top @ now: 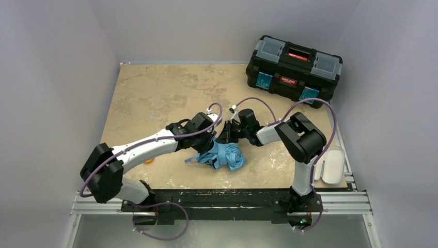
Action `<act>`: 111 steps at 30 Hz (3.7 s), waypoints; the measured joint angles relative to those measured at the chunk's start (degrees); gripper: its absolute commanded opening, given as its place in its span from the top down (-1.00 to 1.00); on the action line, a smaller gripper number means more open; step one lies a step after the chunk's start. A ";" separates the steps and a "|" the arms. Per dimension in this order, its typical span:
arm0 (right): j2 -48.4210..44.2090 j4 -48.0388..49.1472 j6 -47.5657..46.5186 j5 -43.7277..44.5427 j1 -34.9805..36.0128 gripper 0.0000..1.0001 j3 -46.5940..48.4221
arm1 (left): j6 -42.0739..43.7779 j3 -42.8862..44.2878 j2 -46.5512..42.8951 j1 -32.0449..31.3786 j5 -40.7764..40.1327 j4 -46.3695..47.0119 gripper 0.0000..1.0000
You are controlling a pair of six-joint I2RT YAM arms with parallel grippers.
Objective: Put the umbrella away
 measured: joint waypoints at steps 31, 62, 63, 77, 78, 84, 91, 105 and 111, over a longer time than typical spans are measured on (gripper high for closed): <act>-0.20 -3.69 -4.61 -2.32 0.04 1.00 3.10 | -2.78 -2.16 -6.23 -1.33 0.74 -1.27 -0.66; -0.42 -8.74 -4.46 -3.78 -0.22 1.00 8.13 | -3.17 -4.66 11.56 -16.31 -8.81 15.08 1.00; -0.55 -9.77 -4.39 -3.78 -0.20 1.00 9.18 | -3.19 -4.20 11.65 -17.29 -11.37 13.77 1.00; -0.46 -18.03 -1.01 -6.01 0.24 1.00 25.22 | -5.60 8.59 24.15 -28.63 -52.61 -8.52 1.00; 0.07 -18.21 -0.98 -6.14 0.24 1.00 25.64 | -6.12 9.33 25.53 -28.98 -53.83 -9.55 1.00; 6.64 -17.51 0.02 -4.94 0.22 1.00 21.92 | -13.18 14.58 36.72 -31.45 -59.69 -17.57 1.00; 5.92 -7.48 3.15 -4.52 -0.17 1.00 11.72 | -15.56 15.74 39.58 -33.90 -58.58 -20.22 0.88; 3.45 4.79 4.04 -1.81 -0.28 1.00 3.23 | -12.31 14.69 37.09 -33.53 -53.53 -19.69 -0.33; 3.45 5.11 3.67 -1.77 -0.24 1.00 1.03 | -12.37 13.68 30.58 -33.35 -45.88 -19.78 -0.58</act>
